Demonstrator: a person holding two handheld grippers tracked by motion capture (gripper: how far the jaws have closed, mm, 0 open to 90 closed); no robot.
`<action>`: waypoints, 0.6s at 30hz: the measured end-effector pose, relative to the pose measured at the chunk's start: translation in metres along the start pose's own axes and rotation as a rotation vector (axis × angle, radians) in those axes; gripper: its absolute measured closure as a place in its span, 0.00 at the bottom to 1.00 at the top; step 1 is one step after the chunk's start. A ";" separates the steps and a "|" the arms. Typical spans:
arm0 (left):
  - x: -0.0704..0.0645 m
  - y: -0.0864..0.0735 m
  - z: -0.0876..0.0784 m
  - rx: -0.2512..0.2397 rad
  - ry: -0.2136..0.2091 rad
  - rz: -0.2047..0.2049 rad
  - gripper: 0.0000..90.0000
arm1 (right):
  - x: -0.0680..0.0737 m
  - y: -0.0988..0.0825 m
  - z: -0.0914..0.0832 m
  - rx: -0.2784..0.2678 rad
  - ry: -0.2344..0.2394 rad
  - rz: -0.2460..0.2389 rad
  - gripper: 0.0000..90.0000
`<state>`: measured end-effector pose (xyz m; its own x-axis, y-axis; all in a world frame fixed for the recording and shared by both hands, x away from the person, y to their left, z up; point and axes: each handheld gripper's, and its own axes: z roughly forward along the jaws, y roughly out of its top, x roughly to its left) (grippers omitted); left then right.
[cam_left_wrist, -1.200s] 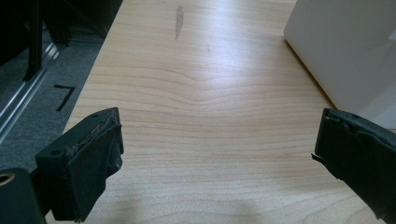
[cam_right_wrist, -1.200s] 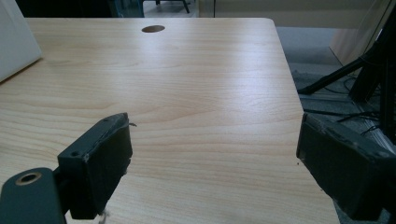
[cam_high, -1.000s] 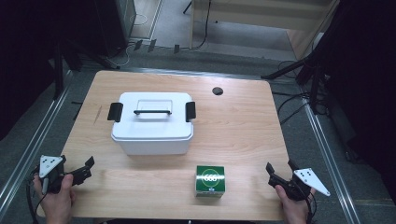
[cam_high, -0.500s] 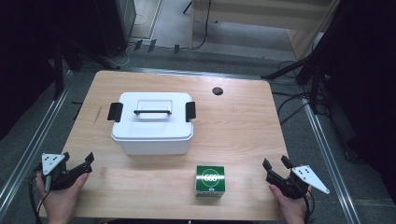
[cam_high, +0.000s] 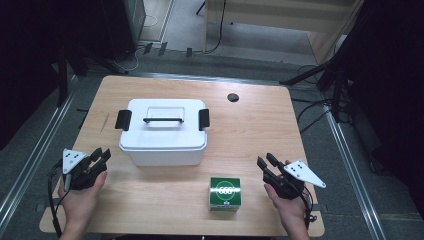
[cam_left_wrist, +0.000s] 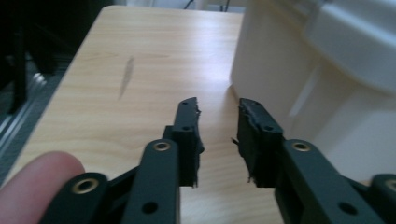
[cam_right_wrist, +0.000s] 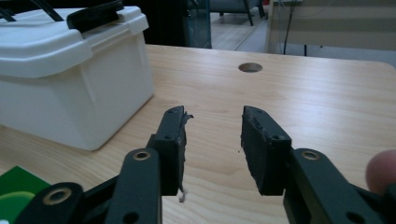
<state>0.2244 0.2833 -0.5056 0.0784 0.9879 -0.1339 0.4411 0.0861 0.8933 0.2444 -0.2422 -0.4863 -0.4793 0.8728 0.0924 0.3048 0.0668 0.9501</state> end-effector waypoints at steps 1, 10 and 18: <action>0.000 0.000 0.000 0.000 0.000 0.000 0.84 | 0.000 0.000 0.000 0.000 0.000 0.000 0.71; -0.013 0.017 0.018 0.028 -0.024 0.004 0.98 | 0.016 0.017 0.026 0.005 0.090 -0.029 0.95; -0.020 0.021 0.024 0.037 -0.056 0.024 1.00 | 0.033 0.025 0.047 0.046 0.145 -0.111 1.00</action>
<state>0.2531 0.2625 -0.4943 0.1387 0.9807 -0.1377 0.4708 0.0570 0.8804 0.2754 -0.1892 -0.4741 -0.6249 0.7800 0.0329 0.2788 0.1836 0.9426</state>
